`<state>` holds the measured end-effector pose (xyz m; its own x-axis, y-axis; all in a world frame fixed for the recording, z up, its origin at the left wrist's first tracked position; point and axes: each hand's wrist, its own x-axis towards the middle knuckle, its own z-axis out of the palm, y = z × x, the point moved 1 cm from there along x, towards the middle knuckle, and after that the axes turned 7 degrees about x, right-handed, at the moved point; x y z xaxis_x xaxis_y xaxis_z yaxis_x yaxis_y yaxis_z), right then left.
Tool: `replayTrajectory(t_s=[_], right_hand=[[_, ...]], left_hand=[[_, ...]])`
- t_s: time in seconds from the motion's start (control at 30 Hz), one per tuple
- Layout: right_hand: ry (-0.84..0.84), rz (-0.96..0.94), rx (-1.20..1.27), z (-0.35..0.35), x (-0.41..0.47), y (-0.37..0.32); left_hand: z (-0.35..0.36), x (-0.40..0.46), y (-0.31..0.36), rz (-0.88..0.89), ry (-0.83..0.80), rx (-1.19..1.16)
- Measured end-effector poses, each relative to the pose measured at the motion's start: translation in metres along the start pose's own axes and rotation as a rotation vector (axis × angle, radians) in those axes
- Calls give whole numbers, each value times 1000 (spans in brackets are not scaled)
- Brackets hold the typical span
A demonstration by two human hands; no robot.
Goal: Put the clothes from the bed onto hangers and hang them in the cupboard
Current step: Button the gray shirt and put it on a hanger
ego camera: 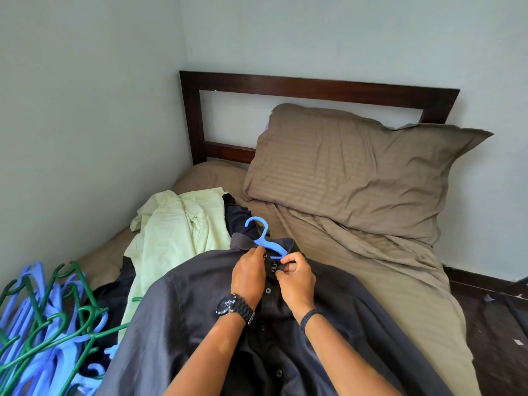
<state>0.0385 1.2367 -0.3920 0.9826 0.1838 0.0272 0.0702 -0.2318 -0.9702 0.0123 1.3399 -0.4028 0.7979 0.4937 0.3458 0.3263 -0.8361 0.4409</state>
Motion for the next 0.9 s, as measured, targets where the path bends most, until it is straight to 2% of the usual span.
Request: replayTrajectory(t_s=[0.13, 0.27, 0.4, 0.53, 0.67, 0.8, 0.9], right_hand=[[-27, -2, -20, 1, -1, 5], [-40, -7, -14, 2, -2, 5], [-43, 4, 12, -1, -3, 4], [-56, 0, 56, -6, -5, 3], [-44, 6, 113, -5, -5, -1], [-44, 21, 158, 0, -8, -4], [-38, 40, 188, 1, -8, -3]], left_hand=[[-2, 5, 4, 105, -83, 130], [-4, 13, 6, 64, -77, 109], [-9, 19, 19, 94, -103, 164], [-11, 5, 15, -14, -2, -98], [-15, -12, 9, -139, 9, -368], [-19, -17, 5, -262, 4, -501], [-21, -17, 5, -281, -3, -531]])
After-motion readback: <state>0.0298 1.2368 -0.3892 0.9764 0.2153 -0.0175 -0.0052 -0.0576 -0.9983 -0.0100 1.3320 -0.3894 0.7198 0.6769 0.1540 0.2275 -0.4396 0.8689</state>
